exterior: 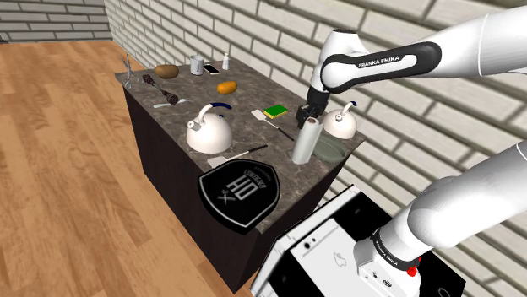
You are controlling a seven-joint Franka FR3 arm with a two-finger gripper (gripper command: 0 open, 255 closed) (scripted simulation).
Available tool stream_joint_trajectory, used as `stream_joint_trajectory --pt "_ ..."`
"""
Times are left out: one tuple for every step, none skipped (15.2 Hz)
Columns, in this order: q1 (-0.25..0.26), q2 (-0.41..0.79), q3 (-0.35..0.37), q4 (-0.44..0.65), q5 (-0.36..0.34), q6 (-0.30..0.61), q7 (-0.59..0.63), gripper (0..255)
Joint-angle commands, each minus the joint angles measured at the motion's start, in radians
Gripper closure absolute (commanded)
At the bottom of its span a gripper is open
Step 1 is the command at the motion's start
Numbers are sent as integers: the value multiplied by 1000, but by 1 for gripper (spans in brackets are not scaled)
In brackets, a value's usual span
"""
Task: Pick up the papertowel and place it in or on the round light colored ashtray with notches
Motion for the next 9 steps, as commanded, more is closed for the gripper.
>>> stream_joint_trajectory --pt "0 -11 0 16 1 -28 -1 255" --pt "0 -17 0 25 1 -42 -2 255" --pt "1 -22 0 33 2 -56 -3 255" --pt "1 -27 0 42 2 -70 -4 255" --pt "1 -32 0 51 3 -84 -5 255" --pt "1 -36 1 61 3 -97 -5 255" --pt "1 -40 1 70 4 -111 -6 255" --pt "1 -44 1 80 4 -125 -7 255" --pt "1 -48 1 90 5 -139 -7 255"
